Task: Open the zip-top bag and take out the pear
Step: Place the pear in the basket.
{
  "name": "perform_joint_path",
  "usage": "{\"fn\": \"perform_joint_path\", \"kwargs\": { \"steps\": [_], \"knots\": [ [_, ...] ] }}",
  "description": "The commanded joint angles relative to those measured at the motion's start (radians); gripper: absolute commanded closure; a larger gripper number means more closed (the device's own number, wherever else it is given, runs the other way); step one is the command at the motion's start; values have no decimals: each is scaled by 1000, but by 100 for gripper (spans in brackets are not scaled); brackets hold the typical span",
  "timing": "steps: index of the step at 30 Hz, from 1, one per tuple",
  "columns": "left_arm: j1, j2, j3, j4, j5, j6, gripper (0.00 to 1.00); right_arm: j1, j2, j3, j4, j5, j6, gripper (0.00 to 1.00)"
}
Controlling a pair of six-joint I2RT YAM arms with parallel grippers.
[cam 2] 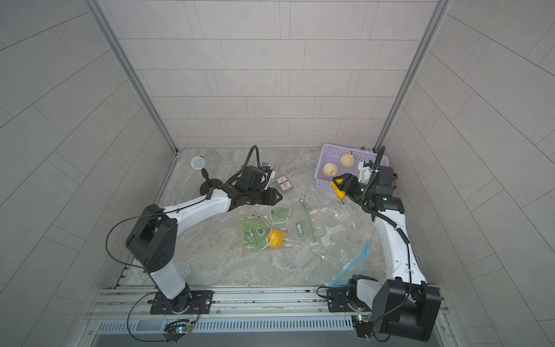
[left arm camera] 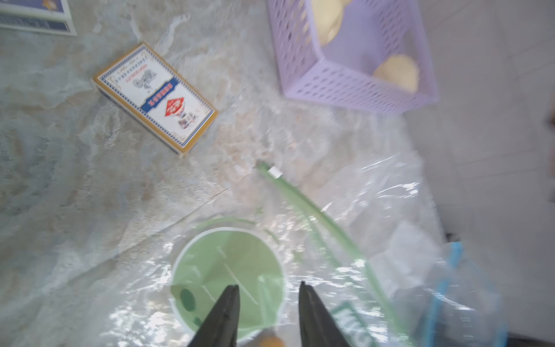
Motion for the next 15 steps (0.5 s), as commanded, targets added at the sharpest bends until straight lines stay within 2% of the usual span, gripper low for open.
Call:
{"fn": "perform_joint_path", "kwargs": {
  "steps": [1,6,9,10,12,15],
  "knots": [
    [1,-139,-14,11,40,-54,49,-36,159,97,22,270,17,34],
    [4,-355,-186,-34,22,-103,36,-69,455,310,48,408,-39,20],
    [15,-481,-349,-9,-14,-156,31,-91,618,435,33,355,-51,18],
    [28,-521,-392,-13,-19,-169,30,-97,646,464,26,320,-46,7],
    [39,-592,-440,-62,-54,-168,27,-96,637,465,47,267,-36,4],
    [54,-674,-506,-95,-107,-173,23,-79,497,356,119,179,-4,1]
  ]
}}
